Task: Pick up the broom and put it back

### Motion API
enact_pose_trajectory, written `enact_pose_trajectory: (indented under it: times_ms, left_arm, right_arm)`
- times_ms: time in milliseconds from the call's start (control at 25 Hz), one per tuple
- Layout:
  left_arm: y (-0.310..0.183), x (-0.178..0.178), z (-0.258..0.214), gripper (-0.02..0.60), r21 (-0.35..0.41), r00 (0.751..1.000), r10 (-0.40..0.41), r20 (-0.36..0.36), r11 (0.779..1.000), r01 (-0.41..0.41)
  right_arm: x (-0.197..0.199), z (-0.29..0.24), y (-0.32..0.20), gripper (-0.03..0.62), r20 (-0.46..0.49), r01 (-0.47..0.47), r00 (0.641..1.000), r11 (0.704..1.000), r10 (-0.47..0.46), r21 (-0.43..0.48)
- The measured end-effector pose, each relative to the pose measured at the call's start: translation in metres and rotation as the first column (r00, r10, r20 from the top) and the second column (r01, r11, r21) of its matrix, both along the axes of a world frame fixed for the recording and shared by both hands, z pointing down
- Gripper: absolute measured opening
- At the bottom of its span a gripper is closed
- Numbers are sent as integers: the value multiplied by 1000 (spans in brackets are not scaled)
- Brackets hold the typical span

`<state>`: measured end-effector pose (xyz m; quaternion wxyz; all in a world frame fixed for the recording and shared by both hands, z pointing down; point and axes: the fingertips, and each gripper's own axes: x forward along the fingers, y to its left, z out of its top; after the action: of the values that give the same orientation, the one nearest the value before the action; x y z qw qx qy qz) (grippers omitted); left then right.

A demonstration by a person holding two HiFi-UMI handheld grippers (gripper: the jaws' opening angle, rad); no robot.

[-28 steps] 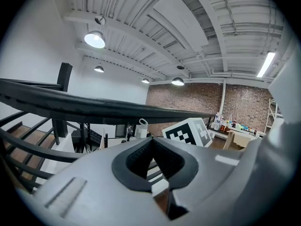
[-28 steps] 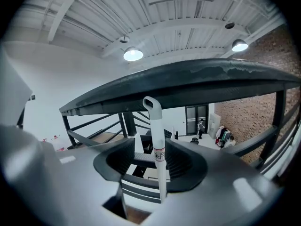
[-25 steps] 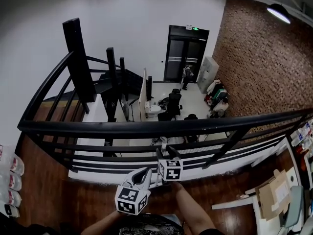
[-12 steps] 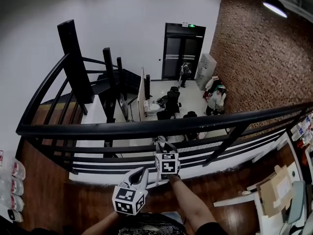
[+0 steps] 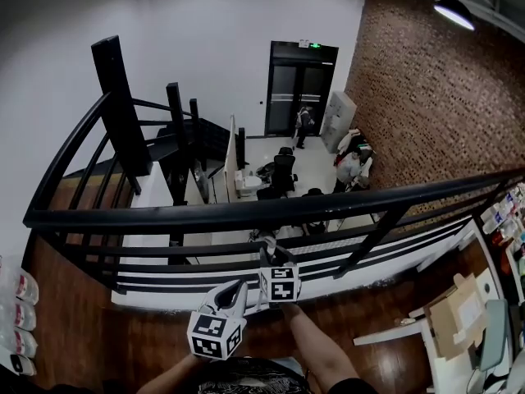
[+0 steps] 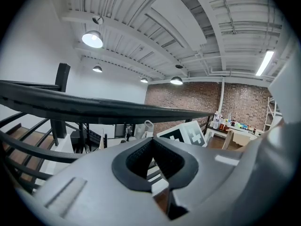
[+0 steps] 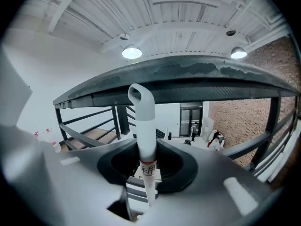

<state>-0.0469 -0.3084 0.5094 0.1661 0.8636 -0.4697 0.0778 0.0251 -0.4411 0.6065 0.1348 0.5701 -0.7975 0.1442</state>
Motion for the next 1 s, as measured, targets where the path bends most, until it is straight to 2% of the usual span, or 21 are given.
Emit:
enact_pose_trajectory:
  times_ms: [520, 1000]
  left_arm:
    - [24, 19, -5, 5, -5, 999, 9, -42, 1000, -9]
    - [40, 23, -23, 5, 43, 997, -20, -73, 999, 23]
  right_arm:
    - [20, -23, 80, 95, 14, -19, 1000, 999, 19, 48]
    - [32, -101, 136, 95, 42, -11, 999, 985, 4, 170]
